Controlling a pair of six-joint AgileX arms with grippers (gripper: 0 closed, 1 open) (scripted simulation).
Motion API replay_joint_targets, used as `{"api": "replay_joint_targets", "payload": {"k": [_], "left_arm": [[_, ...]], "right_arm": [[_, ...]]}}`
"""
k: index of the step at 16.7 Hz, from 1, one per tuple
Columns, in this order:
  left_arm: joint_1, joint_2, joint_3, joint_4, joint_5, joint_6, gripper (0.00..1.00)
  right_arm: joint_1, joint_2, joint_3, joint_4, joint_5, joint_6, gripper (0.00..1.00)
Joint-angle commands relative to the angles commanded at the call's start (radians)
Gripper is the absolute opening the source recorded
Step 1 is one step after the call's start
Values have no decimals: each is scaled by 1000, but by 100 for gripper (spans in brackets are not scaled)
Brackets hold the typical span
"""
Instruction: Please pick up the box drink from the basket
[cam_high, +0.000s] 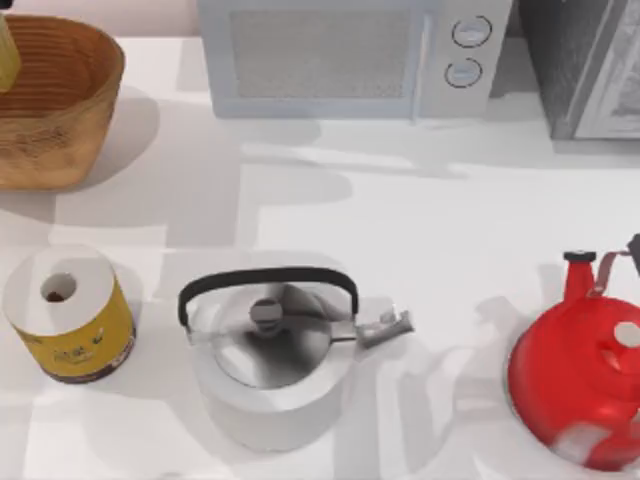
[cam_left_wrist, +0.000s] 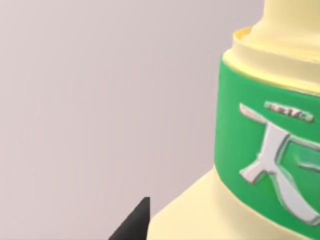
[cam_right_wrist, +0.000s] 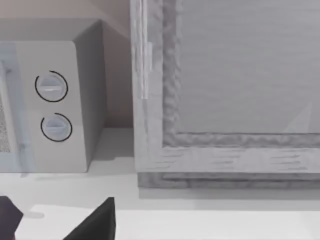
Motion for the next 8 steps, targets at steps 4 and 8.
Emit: {"api": "replay_joint_targets", "payload": {"k": [4, 8], "left_arm": [[-2, -89, 66, -156, -1, 0, 0], [-2, -125, 93, -221, -1, -1, 0]], "right_arm": [[0, 0, 0, 0, 0, 0, 100], [0, 0, 0, 0, 0, 0, 100]]}}
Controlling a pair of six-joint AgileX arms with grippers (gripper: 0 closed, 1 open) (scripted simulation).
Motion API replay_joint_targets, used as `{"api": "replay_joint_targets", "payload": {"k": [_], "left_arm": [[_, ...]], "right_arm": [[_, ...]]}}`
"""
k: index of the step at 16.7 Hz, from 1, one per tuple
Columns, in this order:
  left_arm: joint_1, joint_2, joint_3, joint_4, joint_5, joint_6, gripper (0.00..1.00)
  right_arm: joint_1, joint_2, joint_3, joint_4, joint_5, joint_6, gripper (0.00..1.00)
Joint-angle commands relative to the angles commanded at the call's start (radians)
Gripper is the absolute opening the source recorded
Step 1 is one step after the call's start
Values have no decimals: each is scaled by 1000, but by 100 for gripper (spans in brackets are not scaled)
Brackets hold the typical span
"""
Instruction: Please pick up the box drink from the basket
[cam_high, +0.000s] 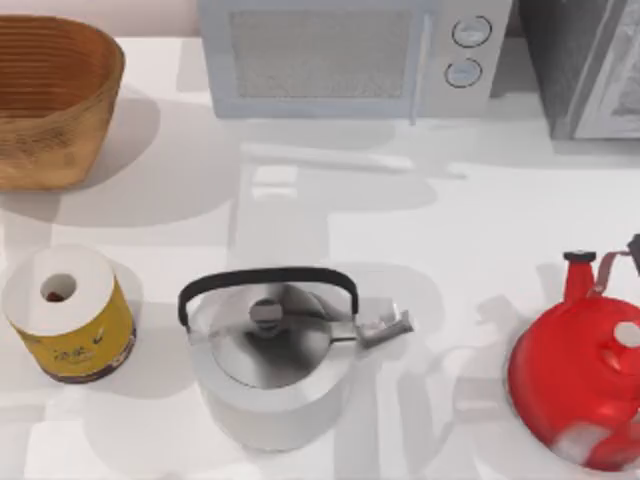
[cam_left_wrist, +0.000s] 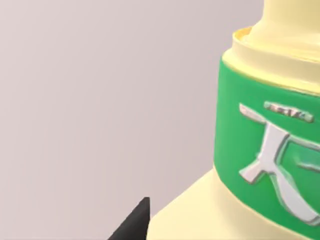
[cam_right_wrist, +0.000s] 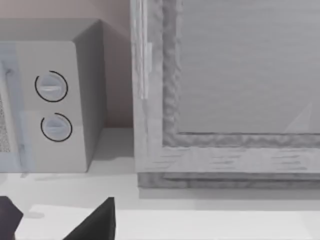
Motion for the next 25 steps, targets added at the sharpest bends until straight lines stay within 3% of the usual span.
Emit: {"api": "replay_joint_targets", "payload": {"k": [6, 10, 25], "left_arm": [[0, -20, -30, -13, -3, -2, 0], [-12, -182, -154, -73, -21, -8, 0], [-113, -1517, -1011, -466, -139, -12, 0]], "right_arm": [[0, 0, 0, 0, 0, 0, 100], [0, 0, 0, 0, 0, 0, 100], [0, 0, 0, 0, 0, 0, 100]]}}
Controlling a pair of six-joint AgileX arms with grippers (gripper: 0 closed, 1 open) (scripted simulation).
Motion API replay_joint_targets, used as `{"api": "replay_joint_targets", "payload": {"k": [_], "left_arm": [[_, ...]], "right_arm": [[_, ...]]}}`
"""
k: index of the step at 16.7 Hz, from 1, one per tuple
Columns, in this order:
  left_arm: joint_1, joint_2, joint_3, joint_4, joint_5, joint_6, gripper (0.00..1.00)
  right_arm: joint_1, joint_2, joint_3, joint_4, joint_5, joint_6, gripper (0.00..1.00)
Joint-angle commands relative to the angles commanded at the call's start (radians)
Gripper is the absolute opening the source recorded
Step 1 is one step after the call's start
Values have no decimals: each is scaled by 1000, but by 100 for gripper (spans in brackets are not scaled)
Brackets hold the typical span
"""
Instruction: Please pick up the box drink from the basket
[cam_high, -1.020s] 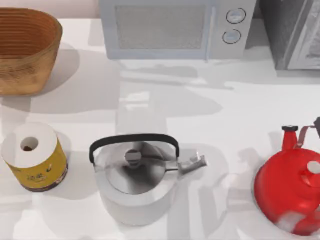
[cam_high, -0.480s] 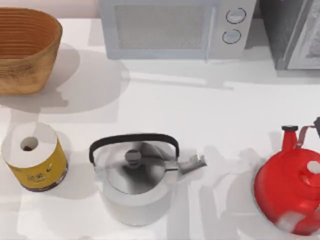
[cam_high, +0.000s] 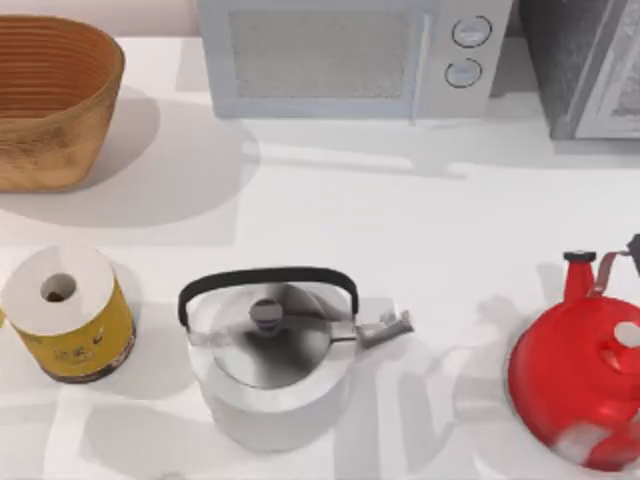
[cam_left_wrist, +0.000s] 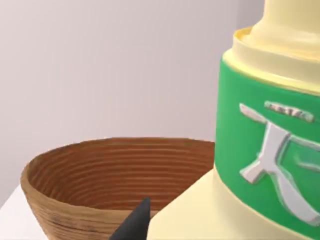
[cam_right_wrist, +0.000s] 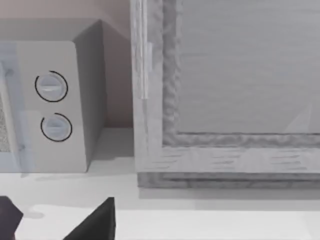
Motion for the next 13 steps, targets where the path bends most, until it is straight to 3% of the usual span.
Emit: {"api": "replay_joint_targets", "payload": {"k": [5, 13], "left_arm": [[-22, -216, -181, -84, -25, -3, 0], [-23, -218, -192, -89, -35, -1, 0]], "right_arm": [[0, 0, 0, 0, 0, 0, 100], [0, 0, 0, 0, 0, 0, 100]]}}
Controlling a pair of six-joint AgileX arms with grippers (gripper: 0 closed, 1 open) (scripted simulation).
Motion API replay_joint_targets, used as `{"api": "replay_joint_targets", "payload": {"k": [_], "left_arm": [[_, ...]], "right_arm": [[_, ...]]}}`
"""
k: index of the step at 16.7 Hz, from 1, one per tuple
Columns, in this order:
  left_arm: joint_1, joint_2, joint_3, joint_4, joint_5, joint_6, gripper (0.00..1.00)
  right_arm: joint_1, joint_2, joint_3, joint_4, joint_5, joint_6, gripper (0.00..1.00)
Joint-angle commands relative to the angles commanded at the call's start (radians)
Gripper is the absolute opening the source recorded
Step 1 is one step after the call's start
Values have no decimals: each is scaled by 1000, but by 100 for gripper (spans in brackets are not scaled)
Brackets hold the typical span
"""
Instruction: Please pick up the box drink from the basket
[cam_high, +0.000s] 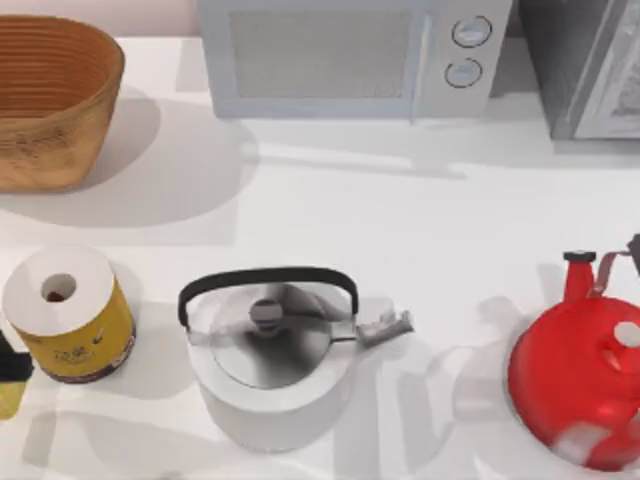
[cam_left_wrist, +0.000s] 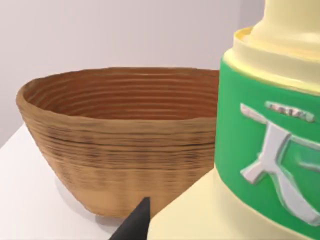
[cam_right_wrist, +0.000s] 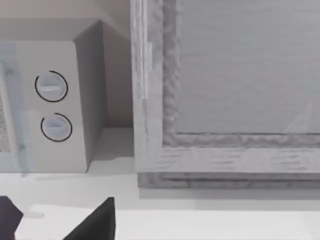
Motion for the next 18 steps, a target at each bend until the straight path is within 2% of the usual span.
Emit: {"api": "replay_joint_targets", "payload": {"k": [2, 4, 13, 18], "left_arm": [[-11, 33, 4, 1, -49, 4, 0], [-30, 92, 16, 17, -131, 14, 0], [-131, 448, 89, 244, -593, 60, 0], [-159, 625, 113, 445, -740, 61, 0]], "right_arm": [[0, 0, 0, 0, 0, 0, 100], [0, 0, 0, 0, 0, 0, 100], [0, 0, 0, 0, 0, 0, 100], [0, 0, 0, 0, 0, 0, 100]]}}
